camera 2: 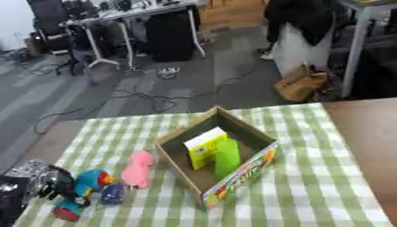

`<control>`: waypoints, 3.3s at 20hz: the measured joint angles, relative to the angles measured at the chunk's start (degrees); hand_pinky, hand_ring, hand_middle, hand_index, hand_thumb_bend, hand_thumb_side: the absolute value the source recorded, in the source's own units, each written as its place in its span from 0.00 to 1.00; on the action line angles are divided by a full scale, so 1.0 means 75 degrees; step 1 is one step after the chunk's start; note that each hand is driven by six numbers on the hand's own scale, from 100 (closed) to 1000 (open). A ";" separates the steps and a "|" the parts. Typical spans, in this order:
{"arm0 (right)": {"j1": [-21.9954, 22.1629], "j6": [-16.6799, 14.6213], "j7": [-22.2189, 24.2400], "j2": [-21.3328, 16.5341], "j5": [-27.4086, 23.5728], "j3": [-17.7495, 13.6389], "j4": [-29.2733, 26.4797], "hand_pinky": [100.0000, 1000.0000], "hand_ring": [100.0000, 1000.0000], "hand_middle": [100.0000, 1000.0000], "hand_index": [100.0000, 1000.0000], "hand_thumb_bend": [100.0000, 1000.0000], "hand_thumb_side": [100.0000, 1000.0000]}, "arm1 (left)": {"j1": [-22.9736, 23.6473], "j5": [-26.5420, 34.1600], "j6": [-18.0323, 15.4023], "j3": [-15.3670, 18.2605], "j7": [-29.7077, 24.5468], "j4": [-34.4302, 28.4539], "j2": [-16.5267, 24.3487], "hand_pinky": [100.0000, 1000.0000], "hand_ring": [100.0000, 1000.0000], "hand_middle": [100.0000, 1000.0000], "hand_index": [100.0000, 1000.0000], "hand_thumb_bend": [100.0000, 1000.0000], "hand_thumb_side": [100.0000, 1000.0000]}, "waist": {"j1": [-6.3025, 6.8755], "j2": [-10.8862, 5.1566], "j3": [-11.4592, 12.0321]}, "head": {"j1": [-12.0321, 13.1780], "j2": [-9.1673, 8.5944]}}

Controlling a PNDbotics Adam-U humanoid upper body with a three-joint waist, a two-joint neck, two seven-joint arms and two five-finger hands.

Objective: Pick up objects on the table and place them in the box.

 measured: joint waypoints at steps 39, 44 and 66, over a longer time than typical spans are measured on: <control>0.0087 0.0017 -0.0047 0.0000 0.0016 -0.0053 0.0000 0.80 0.88 0.81 0.93 0.00 1.00 | 0.0649 0.2340 0.1583 0.0280 0.2209 0.0041 -0.0024 0.00 0.00 0.00 0.07 0.00 0.92 | -0.0002 0.0000 0.0013 | 0.0018 -0.0003; 0.0096 0.0020 -0.0044 0.0001 0.0016 -0.0053 0.0000 0.80 0.88 0.81 0.93 0.00 1.00 | 0.0834 0.3059 0.1494 0.0280 0.2537 -0.0122 0.0009 0.00 0.00 0.00 0.06 0.00 0.93 | -0.0002 0.0000 0.0039 | 0.0020 -0.0003; 0.0100 0.0055 -0.0006 0.0058 0.0015 -0.0051 0.0000 0.80 0.88 0.80 0.93 0.00 1.00 | 0.1292 0.6790 0.2490 0.0042 0.2117 -0.1691 0.0234 0.00 0.00 0.00 0.05 0.00 0.94 | -0.0112 0.0000 0.0011 | -0.0076 -0.0062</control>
